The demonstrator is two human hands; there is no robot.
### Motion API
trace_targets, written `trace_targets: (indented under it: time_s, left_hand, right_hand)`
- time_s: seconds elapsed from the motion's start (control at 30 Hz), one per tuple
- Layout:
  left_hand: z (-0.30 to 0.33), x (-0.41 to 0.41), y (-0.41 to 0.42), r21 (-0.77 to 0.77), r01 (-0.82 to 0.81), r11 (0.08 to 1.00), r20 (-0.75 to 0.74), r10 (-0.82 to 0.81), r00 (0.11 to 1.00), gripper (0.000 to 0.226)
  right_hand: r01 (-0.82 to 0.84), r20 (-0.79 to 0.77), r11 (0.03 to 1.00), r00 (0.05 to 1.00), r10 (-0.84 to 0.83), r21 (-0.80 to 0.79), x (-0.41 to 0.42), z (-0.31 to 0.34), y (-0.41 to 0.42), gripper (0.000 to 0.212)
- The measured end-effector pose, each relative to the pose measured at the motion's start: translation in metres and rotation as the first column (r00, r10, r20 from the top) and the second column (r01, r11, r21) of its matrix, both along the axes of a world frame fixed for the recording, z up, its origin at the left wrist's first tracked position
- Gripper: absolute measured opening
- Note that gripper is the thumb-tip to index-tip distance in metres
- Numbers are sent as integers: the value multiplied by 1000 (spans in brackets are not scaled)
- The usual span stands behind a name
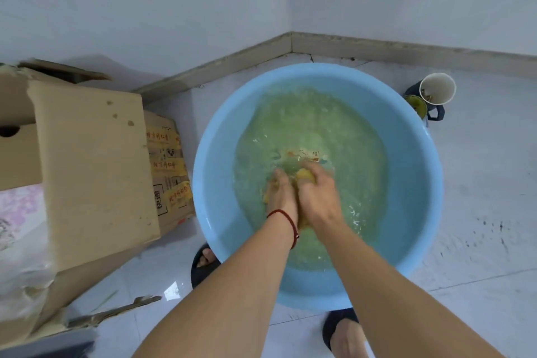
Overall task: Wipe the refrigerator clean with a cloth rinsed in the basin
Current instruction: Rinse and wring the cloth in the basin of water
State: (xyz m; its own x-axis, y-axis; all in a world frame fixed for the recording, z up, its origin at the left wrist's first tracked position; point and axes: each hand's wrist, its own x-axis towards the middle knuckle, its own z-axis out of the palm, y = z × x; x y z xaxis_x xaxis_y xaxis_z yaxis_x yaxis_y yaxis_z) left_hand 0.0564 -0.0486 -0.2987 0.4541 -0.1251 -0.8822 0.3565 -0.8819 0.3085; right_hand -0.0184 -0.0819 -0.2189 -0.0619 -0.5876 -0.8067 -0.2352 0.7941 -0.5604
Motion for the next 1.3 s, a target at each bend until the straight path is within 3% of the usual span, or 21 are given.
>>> trace_targets:
  time_s: [0.07, 0.17, 0.2, 0.27, 0.33, 0.4, 0.47, 0.5, 0.57, 0.63, 0.7, 0.77, 0.83, 0.87, 0.93, 1.0, 1.03, 1.1, 1.17, 1.23, 1.3]
  left_hand:
    - [30, -6, -16, -18, 63, 998, 21, -63, 998, 85]
    - [70, -7, -29, 49, 244, 968, 49, -246, 968, 46]
    - [73, -2, -28, 86, 269, 959, 46, -273, 961, 42]
    - [73, 7, -25, 100, 282, 954, 36, -287, 957, 40]
    - [79, 17, -17, 42, 264, 964, 70, -267, 961, 40]
    - [75, 22, -7, -26, 279, 960, 191, -269, 944, 37]
    - [71, 19, -2, -58, 215, 975, 178, -202, 963, 43]
    - [72, 13, -3, -64, 189, 980, 106, -181, 978, 52]
    - [66, 3, -8, -35, 225, 974, 10, -225, 974, 67]
    - [48, -1, -13, -7, 206, 978, 0, -206, 978, 66]
    - [28, -2, -16, 1, 204, 979, -43, -203, 978, 65]
    - [32, 0, -20, 9, 270, 963, -58, -269, 961, 53]
    - [65, 2, -24, 31, 373, 927, -60, -371, 927, 42]
    - [80, 3, -25, 30, 407, 913, -61, -405, 912, 37]
    - [83, 6, -15, -8, 421, 907, -25, -421, 907, 37]
    - [83, 9, -6, -71, 352, 933, 41, -350, 936, 20]
    - [80, 10, -6, -68, 295, 953, 89, -289, 953, 13]
    - [74, 11, -10, -7, 258, 966, 129, -255, 958, 24]
    - [60, 12, -17, 41, 280, 959, 57, -282, 958, 24]
    - [43, 7, -20, 63, 220, 973, -100, -214, 972, 48]
    - [14, 1, -18, 49, 161, 986, -122, -154, 981, 73]
  right_hand:
    - [148, 49, 988, 987, -150, 48, 3, 8, -4, 33]
    - [-103, -137, 988, 987, 87, -114, -7, 7, -6, 36]
    - [-303, -278, 943, 926, 256, -140, -12, 5, -6, 44]
    - [-697, -541, 717, 609, 581, -16, -28, -5, -3, 52]
    - [-750, -622, 657, 479, 620, 78, -44, -16, 3, 46]
    - [-679, -726, 730, 463, 508, 78, -46, -20, 14, 40]
    - [-534, -778, 845, 525, 344, 14, -32, -18, 30, 39]
    - [-394, -714, 917, 658, 240, -55, -21, -16, 34, 39]
    - [-36, -406, 981, 913, -45, -190, -3, -12, 32, 39]
    - [300, -97, 937, 942, -320, -177, 6, -1, 21, 37]
    - [394, -27, 914, 917, -398, -90, 8, 10, 9, 38]
    - [229, -88, 965, 966, -241, -128, 2, 16, -2, 39]
    - [-67, -199, 983, 980, 32, -172, -9, 15, -10, 50]
    - [-273, -310, 948, 927, 213, -163, -16, 12, -15, 55]
    - [-635, -544, 772, 660, 519, -35, -28, 4, -22, 55]
    - [-759, -688, 651, 479, 546, -11, -41, -3, -26, 47]
    - [-775, -757, 632, 429, 492, -28, -45, -6, -25, 42]
    - [-755, -853, 654, 374, 365, -51, -46, -12, -13, 33]
    - [-645, -829, 761, 464, 312, -75, -35, -16, 3, 35]
    - [-450, -654, 884, 708, 267, -127, -19, -14, 7, 41]
    - [-141, -371, 978, 925, 76, -152, -9, -9, -5, 42]
